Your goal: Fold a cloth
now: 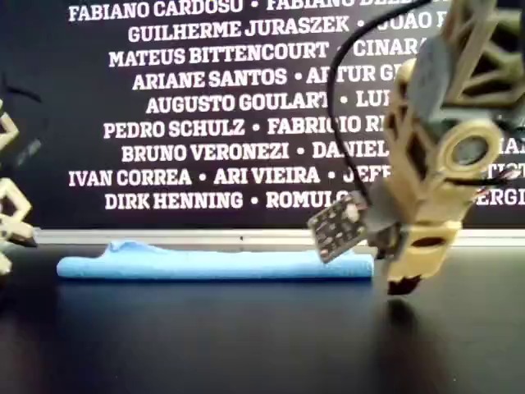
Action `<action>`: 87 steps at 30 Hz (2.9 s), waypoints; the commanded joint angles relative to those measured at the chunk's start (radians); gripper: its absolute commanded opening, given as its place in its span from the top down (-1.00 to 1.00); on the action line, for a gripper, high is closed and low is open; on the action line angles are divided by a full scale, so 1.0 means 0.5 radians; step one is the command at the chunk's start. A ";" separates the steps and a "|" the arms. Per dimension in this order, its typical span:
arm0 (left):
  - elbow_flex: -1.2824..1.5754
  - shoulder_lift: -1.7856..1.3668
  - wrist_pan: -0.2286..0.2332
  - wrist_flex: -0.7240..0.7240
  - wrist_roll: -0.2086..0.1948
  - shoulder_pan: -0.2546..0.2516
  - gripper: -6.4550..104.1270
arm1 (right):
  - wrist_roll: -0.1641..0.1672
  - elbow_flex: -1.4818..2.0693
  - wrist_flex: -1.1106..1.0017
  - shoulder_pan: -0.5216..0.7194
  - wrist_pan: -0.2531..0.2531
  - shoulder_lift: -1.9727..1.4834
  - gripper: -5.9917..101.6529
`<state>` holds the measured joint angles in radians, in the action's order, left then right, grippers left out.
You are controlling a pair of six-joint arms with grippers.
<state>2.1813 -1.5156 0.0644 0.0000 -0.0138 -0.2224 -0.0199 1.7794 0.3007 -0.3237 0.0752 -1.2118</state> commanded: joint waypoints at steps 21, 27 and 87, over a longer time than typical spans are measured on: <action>-0.657 0.408 0.015 0.052 0.006 -0.018 -0.60 | 0.018 -0.948 -0.074 -0.003 0.015 0.512 -0.55; -0.804 0.546 0.015 0.052 0.006 -0.012 -0.60 | 0.018 -1.117 -0.074 -0.003 0.018 0.623 -0.55; -0.733 0.356 0.015 0.009 0.009 -0.043 0.91 | -0.015 -0.497 -0.077 0.018 0.021 -0.025 0.92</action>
<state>1.7917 -1.2103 0.0644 0.0061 -0.0138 -0.2240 -0.0230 1.5248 0.2930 -0.3191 0.0798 -1.0861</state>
